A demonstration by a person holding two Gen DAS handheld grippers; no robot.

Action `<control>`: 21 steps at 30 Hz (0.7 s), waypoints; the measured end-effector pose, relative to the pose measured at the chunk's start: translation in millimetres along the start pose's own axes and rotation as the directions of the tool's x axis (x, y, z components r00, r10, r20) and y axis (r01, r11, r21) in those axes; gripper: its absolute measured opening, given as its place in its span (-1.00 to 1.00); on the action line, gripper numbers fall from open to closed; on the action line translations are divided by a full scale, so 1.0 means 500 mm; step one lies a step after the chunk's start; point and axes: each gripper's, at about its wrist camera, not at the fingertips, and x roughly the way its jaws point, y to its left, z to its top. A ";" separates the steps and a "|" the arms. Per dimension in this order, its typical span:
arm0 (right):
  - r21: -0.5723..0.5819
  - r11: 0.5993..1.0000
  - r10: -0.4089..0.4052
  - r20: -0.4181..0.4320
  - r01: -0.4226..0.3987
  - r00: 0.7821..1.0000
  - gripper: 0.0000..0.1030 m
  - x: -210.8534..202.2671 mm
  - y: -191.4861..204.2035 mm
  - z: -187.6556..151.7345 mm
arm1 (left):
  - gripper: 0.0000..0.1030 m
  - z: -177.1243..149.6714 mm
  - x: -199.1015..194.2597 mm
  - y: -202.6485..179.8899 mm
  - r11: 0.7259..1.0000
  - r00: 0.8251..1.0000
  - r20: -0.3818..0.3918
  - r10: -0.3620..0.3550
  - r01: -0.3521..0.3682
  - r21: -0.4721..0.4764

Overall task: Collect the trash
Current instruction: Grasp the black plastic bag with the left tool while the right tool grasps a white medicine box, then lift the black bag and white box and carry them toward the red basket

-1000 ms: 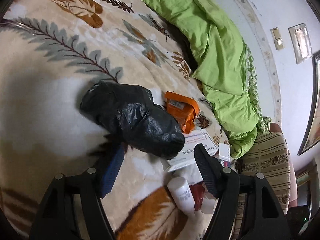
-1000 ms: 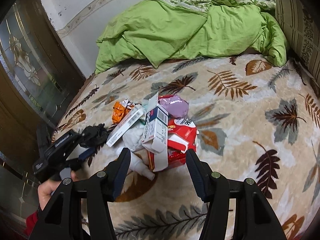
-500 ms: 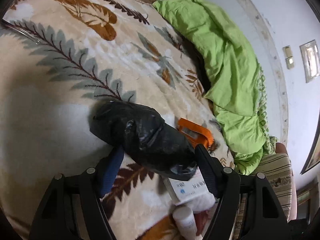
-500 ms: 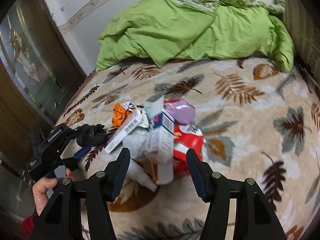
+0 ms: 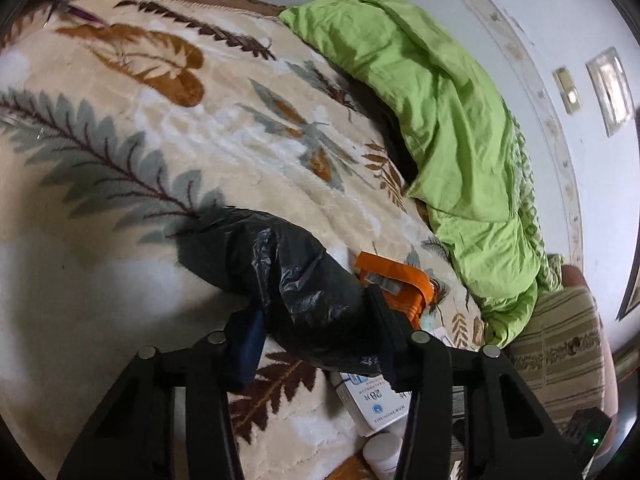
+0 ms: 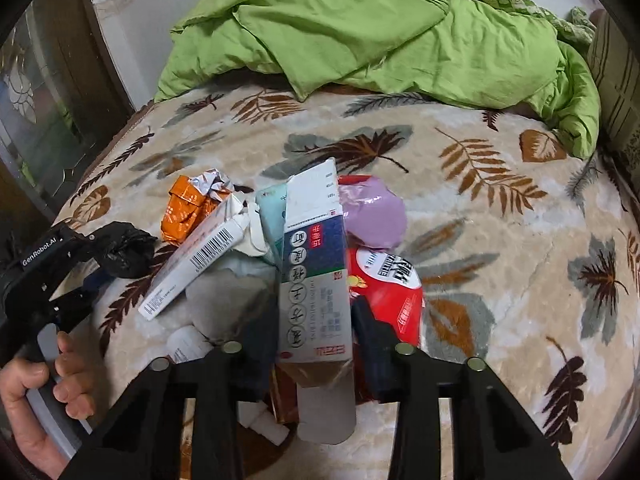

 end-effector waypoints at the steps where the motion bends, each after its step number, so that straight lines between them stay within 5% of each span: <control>1: 0.003 1.000 0.005 0.008 -0.005 1.000 -0.37 -0.006 0.001 -0.003 | -0.17 -0.002 -0.004 -0.006 1.000 1.000 0.006 0.003 -0.003 0.016; 14: 0.044 0.993 0.101 0.176 -0.110 0.979 -0.37 -0.161 -0.025 -0.081 | -0.19 -0.079 -0.125 -0.106 0.951 0.992 0.123 -0.014 -0.025 0.309; 21: 0.068 0.989 0.114 0.194 -0.129 0.974 -0.37 -0.235 -0.048 -0.139 | -0.18 -0.195 -0.211 -0.163 0.857 0.995 0.098 -0.029 -0.026 0.515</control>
